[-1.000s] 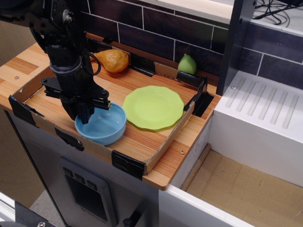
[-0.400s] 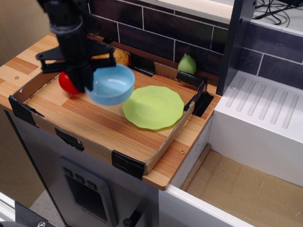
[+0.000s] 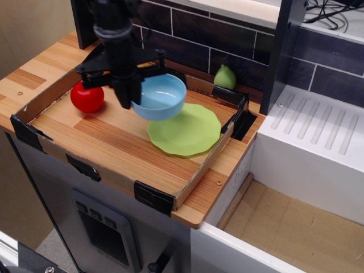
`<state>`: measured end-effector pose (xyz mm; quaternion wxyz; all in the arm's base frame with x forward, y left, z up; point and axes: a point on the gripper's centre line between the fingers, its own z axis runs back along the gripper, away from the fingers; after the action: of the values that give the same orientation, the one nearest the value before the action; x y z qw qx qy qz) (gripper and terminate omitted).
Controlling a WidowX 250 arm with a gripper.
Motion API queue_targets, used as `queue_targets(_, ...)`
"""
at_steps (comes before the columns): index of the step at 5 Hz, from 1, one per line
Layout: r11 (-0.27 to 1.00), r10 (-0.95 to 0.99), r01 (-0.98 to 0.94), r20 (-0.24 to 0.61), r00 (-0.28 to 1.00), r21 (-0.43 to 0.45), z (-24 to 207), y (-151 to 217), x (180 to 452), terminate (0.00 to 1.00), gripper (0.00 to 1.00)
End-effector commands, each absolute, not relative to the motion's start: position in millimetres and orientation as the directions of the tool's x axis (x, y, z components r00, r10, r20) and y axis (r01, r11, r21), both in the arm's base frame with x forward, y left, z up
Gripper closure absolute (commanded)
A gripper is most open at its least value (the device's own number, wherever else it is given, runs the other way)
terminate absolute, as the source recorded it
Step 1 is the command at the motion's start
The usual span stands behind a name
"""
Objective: Put bowl on plate
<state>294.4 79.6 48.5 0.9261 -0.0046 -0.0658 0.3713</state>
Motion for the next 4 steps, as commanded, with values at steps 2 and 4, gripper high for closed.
queue_targets(2,0.734,0.677,-0.676,0.152,0.720,-0.066,39,60,308,0.00,1.00)
queue_targets(4,0.751,0.655,-0.658,0.174,0.736,-0.044,33,56,307,0.00,0.00)
